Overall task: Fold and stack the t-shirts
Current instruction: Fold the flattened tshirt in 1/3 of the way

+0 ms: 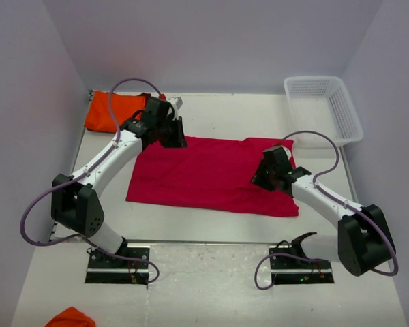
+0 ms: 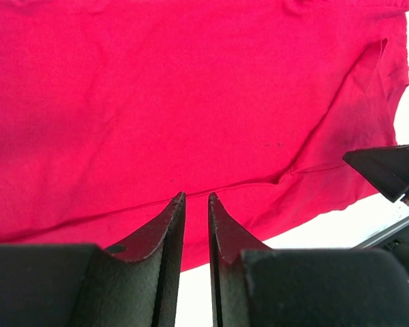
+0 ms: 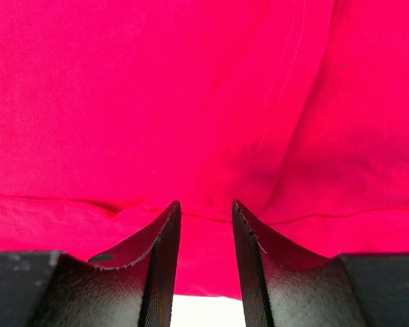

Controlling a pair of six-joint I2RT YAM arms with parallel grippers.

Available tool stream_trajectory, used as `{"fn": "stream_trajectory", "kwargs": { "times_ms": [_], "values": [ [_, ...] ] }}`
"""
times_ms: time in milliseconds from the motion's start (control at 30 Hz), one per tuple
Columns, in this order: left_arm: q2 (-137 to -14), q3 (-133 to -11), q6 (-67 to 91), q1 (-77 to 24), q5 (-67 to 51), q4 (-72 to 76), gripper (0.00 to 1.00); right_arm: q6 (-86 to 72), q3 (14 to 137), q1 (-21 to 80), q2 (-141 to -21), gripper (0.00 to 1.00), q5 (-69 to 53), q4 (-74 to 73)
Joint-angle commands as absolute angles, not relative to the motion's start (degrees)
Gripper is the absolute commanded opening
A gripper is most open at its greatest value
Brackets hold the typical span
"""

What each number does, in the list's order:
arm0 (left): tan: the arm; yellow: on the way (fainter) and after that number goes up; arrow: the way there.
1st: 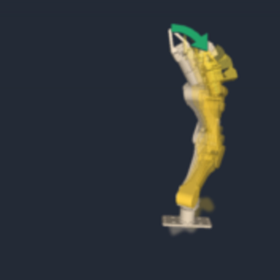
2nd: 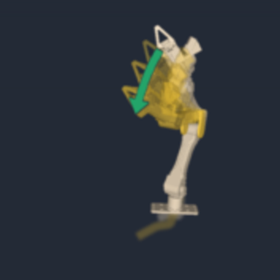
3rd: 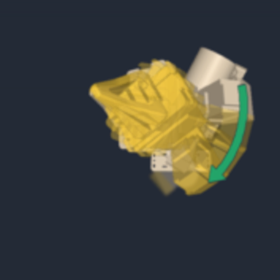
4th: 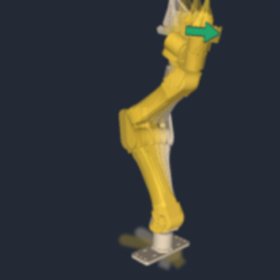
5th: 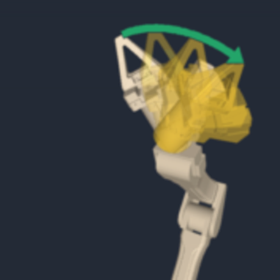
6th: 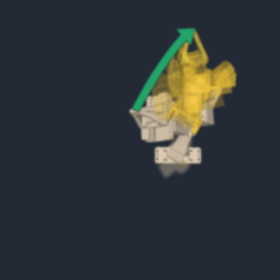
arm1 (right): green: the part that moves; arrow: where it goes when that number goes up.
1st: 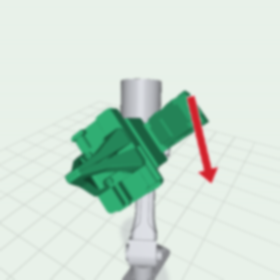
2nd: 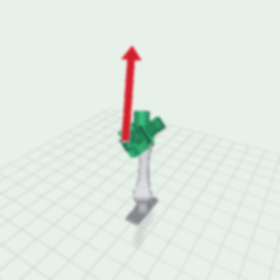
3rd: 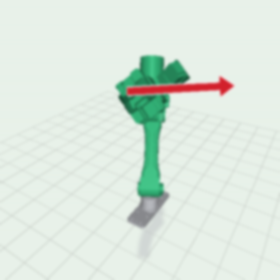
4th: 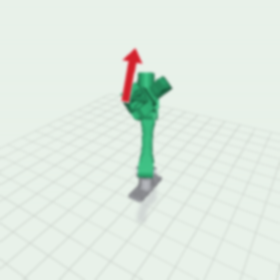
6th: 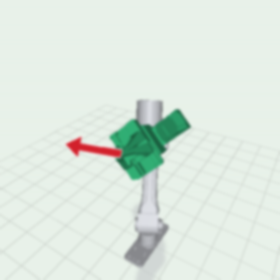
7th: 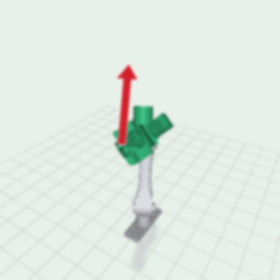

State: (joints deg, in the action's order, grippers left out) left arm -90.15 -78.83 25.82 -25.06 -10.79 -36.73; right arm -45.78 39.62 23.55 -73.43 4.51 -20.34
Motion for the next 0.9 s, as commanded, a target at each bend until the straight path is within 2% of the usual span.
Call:
{"fn": "stream_trajectory", "kwargs": {
  "times_ms": [0,200,600,867],
  "values": [
    [-90.2,-78.2,24.1,-24.2,-13.6,-33.9,0.21,-47.3,38.4,23.2,-69.9,0.38,4.8,-19.7],
    [-91.4,-77.3,24.8,-24.0,-17.2,-33.0,0.21,-47.8,36.5,23.2,-70.0,0.38,5.9,-20.3],
    [-88.9,-76.3,23.8,-23.7,-16.3,-33.9,0.22,-49.2,36.5,23.2,-73.3,0.39,6.9,-19.9],
    [-88.9,-76.0,23.5,-23.2,-17.5,-33.6,0.23,-49.7,37.0,23.2,-76.1,0.35,7.3,-19.4]
  ]
}}
